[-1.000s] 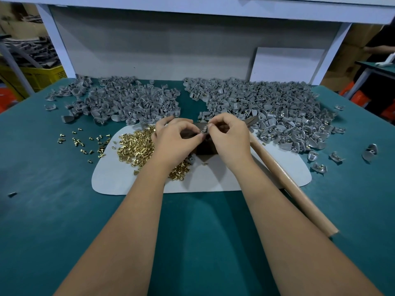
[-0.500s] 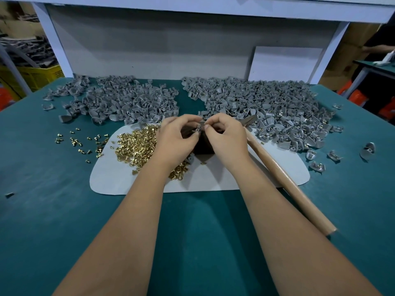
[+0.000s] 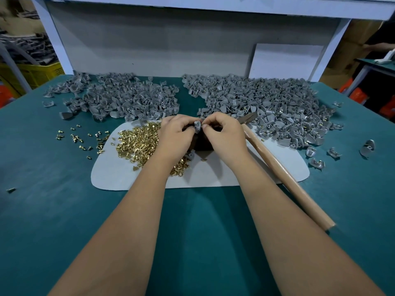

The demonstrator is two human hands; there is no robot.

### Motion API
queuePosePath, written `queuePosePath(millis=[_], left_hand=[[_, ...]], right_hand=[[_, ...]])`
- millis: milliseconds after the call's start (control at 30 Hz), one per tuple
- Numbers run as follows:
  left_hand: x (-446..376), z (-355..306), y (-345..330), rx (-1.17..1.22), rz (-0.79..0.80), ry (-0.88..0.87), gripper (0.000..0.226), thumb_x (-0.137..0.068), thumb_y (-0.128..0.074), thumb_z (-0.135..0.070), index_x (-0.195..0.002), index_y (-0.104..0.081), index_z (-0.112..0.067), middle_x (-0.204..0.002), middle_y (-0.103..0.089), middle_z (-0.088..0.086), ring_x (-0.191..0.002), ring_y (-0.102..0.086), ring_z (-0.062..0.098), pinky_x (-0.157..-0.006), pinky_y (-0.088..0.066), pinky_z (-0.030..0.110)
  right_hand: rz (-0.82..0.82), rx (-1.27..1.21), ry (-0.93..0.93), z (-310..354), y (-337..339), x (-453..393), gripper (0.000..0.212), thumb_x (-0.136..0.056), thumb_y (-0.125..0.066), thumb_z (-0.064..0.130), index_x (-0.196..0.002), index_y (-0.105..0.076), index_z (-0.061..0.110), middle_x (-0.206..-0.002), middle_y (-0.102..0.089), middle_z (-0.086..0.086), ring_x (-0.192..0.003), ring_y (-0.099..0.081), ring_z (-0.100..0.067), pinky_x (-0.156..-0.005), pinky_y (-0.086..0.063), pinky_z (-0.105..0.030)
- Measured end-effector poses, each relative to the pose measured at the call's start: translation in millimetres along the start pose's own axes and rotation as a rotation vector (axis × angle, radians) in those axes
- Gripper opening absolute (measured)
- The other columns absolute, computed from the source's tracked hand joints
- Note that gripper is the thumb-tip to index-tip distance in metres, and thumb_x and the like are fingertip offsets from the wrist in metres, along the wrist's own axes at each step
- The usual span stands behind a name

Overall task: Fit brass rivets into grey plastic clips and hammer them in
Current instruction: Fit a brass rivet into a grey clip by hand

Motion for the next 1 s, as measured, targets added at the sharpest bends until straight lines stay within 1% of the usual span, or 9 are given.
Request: queuePosePath(millis=[100,200,300,367,467,600,733,900,1000], left_hand=[[1.0,-0.1,0.9,0.007,-0.003,-0.004,0.014,-0.093,-0.06,-0.021,-0.099,-0.072,-0.025,-0.093,-0.054,-0.026,-0.121,-0.037,0.019,-0.11,-0.03,0.045],[2.3,0.8,1.0,0.005,-0.007,0.007,0.008,-0.091,-0.063,-0.024,-0.093,-0.07,-0.026,-0.092,-0.054,-0.027,-0.122,-0.036,0.019,-0.109,-0.03,0.045],[2.6,1.3,0.8,-0.019,-0.011,0.007,0.013,-0.091,-0.064,-0.027,-0.098,-0.072,-0.021,-0.091,-0.052,-0.028,-0.123,-0.035,0.019,-0.109,-0.031,0.045],[2.1,0.7,1.1,-0.051,-0.014,-0.005,0.014,-0.091,-0.063,-0.028,-0.101,-0.072,-0.022,-0.09,-0.051,-0.027,-0.123,-0.035,0.02,-0.108,-0.031,0.046],[1.2,0.5,0.7,-0.092,-0.016,-0.018,0.015,-0.092,-0.061,-0.029,-0.103,-0.071,-0.027,-0.1,-0.058,-0.018,-0.123,-0.035,0.021,-0.109,-0.028,0.045],[-0.1,1.4,-0.7,-0.098,-0.009,-0.019,0.016,-0.094,-0.059,-0.028,-0.099,-0.073,-0.032,-0.112,-0.063,-0.014,-0.125,-0.035,0.021,-0.109,-0.024,0.039],[0.1,2.4,3.4,-0.16,-0.054,0.005,0.016,-0.092,-0.061,-0.034,-0.103,-0.074,-0.035,-0.121,-0.061,-0.012,-0.125,-0.03,0.021,-0.099,-0.021,0.029],[3.1,0.5,3.5,-0.195,-0.039,-0.007,0.021,-0.09,-0.063,-0.036,-0.108,-0.068,-0.046,-0.128,-0.056,-0.018,-0.127,-0.026,0.019,-0.107,-0.021,0.036],[3.0,1.2,4.5,-0.153,-0.038,0.005,0.014,-0.089,-0.065,-0.036,-0.098,-0.068,-0.047,-0.122,-0.055,-0.02,-0.127,-0.026,0.018,-0.107,-0.02,0.036]], right_hand=[[0.002,-0.003,-0.001,0.5,0.3,0.5,0.009,-0.082,-0.063,0.017,-0.08,-0.068,0.024,-0.085,-0.067,0.009,-0.095,-0.059,-0.018,-0.087,-0.048,-0.044],[-0.004,-0.024,0.009,1.9,1.8,1.2,0.01,-0.083,-0.063,0.014,-0.079,-0.068,0.023,-0.083,-0.066,0.01,-0.089,-0.06,-0.015,-0.085,-0.05,-0.041],[-0.006,-0.032,0.018,3.4,2.8,1.6,0.011,-0.083,-0.063,0.013,-0.079,-0.068,0.022,-0.081,-0.066,0.012,-0.084,-0.06,-0.01,-0.083,-0.051,-0.037],[-0.005,-0.035,0.021,3.5,2.6,1.6,0.011,-0.083,-0.063,0.013,-0.079,-0.069,0.023,-0.08,-0.066,0.013,-0.084,-0.06,-0.008,-0.082,-0.051,-0.035],[-0.009,-0.033,0.021,3.3,2.4,1.6,0.011,-0.083,-0.063,0.013,-0.08,-0.069,0.023,-0.081,-0.066,0.013,-0.084,-0.06,-0.008,-0.082,-0.05,-0.036],[-0.014,-0.032,0.011,2.5,1.9,0.9,0.012,-0.083,-0.063,0.014,-0.08,-0.069,0.023,-0.081,-0.067,0.012,-0.084,-0.061,-0.009,-0.082,-0.051,-0.036],[-0.02,-0.034,0.011,1.6,1.9,1.0,0.011,-0.083,-0.064,0.014,-0.08,-0.07,0.023,-0.08,-0.067,0.013,-0.083,-0.061,-0.008,-0.082,-0.052,-0.036],[-0.012,-0.04,0.017,0.3,0.8,0.8,0.011,-0.083,-0.063,0.014,-0.08,-0.07,0.022,-0.081,-0.068,0.012,-0.087,-0.061,-0.01,-0.084,-0.051,-0.037],[-0.026,-0.085,0.01,-1.5,1.8,0.8,0.012,-0.083,-0.063,0.012,-0.08,-0.07,0.021,-0.076,-0.066,0.013,-0.079,-0.06,-0.003,-0.077,-0.051,-0.028]])
Point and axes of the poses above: each hand's wrist, its own x-axis away from the middle knuckle, its own y-axis out of the back of the hand, z = x × y, the point moved 7 cm from there along -x, towards the middle knuckle
